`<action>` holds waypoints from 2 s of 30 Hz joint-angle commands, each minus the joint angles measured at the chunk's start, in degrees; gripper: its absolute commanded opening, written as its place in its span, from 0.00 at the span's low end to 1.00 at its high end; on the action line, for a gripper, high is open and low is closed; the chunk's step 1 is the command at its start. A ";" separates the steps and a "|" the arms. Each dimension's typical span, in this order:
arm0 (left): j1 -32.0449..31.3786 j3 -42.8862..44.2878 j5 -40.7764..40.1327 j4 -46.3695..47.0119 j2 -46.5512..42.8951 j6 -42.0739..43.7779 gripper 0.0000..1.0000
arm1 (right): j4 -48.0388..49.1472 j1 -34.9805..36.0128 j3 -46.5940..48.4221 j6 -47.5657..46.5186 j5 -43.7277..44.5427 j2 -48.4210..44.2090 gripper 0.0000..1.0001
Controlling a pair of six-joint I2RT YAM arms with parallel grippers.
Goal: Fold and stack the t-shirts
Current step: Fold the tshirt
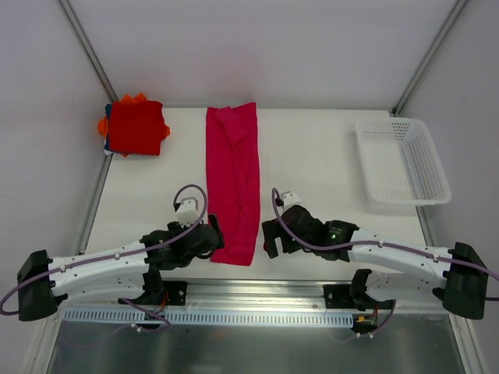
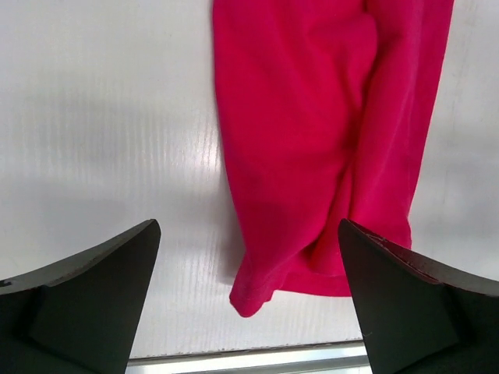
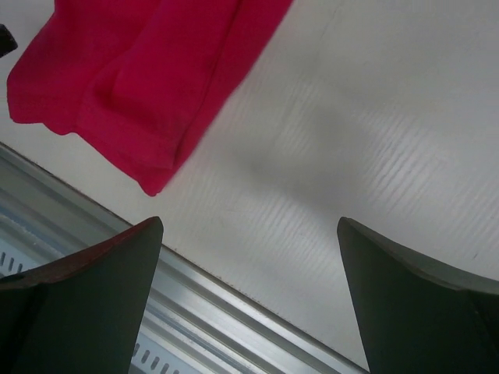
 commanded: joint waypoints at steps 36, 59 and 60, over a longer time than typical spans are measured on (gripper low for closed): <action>-0.47 -8.54 3.72 -0.86 -1.61 -10.62 0.41 | 24.11 18.01 -4.57 23.09 13.04 26.55 0.82; -0.47 -8.28 4.08 4.68 6.48 -11.50 0.02 | 22.88 18.10 -3.43 23.80 12.60 30.24 0.00; -0.47 -7.67 3.90 4.77 7.09 -11.50 0.00 | 22.62 18.10 -3.43 23.88 12.60 30.24 0.01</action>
